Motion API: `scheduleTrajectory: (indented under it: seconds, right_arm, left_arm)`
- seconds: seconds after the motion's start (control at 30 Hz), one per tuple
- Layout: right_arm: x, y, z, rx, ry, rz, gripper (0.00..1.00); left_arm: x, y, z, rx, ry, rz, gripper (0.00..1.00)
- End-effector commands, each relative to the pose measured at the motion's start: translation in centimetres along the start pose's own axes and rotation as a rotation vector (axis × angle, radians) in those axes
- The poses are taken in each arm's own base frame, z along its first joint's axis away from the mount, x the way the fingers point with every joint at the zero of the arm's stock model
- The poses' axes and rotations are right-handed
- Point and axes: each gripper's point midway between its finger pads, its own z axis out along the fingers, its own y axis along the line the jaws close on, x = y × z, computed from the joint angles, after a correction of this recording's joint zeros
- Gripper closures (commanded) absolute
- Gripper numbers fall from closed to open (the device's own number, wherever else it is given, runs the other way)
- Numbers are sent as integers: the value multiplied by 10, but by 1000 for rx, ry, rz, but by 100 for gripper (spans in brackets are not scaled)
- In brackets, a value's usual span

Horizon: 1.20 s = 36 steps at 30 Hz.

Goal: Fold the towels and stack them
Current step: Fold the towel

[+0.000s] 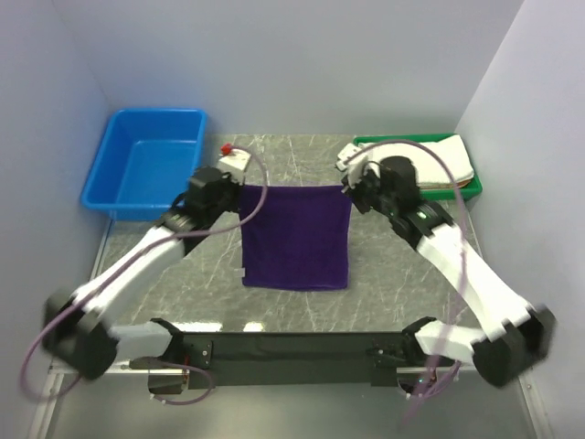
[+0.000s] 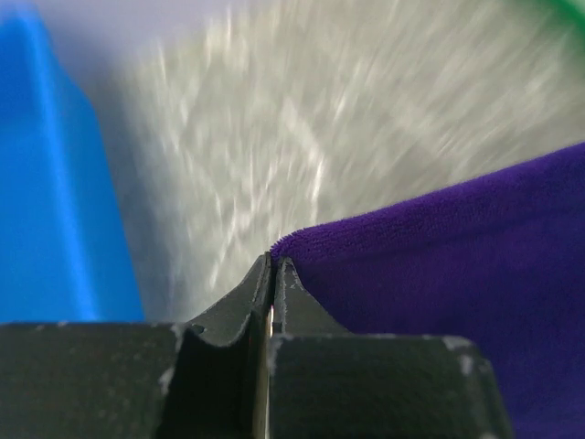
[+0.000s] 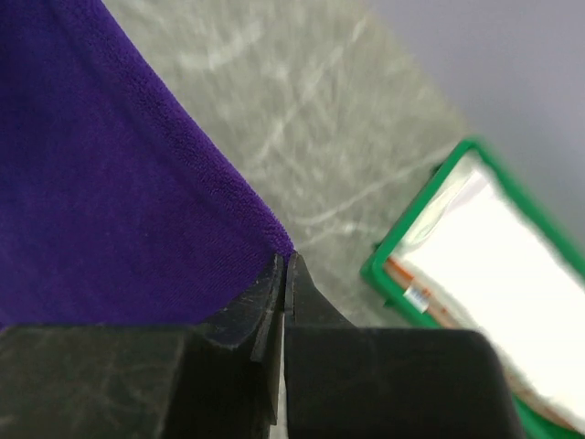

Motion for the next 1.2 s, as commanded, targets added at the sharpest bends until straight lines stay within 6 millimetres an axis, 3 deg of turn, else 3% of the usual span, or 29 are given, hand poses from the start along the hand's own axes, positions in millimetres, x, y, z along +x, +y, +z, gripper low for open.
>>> scheduleTrajectory:
  seconds: [0.0, 0.03, 0.1, 0.13, 0.17, 0.2, 0.4, 0.63, 0.7, 1.17]
  right_arm:
    - [47, -17, 47, 46, 112, 23, 100]
    - [70, -24, 63, 54, 165, 42, 100]
    - [78, -36, 80, 82, 173, 43, 100]
    - [95, -35, 95, 64, 216, 54, 100]
    - [94, -44, 101, 72, 213, 55, 100]
    - [108, -42, 113, 52, 253, 60, 100]
    - [114, -54, 139, 70, 265, 50, 100]
    - [106, -55, 130, 87, 236, 56, 100]
    - [106, -52, 125, 79, 236, 62, 100]
    - [141, 16, 88, -10, 374, 189, 100]
  left_arm:
    - [47, 24, 45, -146, 146, -40, 99]
    - [64, 31, 61, -166, 193, -40, 99]
    - [54, 40, 79, -181, 157, -58, 99]
    - [61, 46, 89, -188, 172, -63, 99]
    - [62, 45, 94, -177, 172, -65, 99]
    - [49, 46, 102, -169, 123, -57, 99]
    - [59, 38, 129, -106, 156, 8, 99]
    - [59, 32, 116, -70, 147, 0, 99]
    - [68, 28, 111, -57, 164, -20, 99]
    - [112, 19, 75, -60, 324, -135, 99]
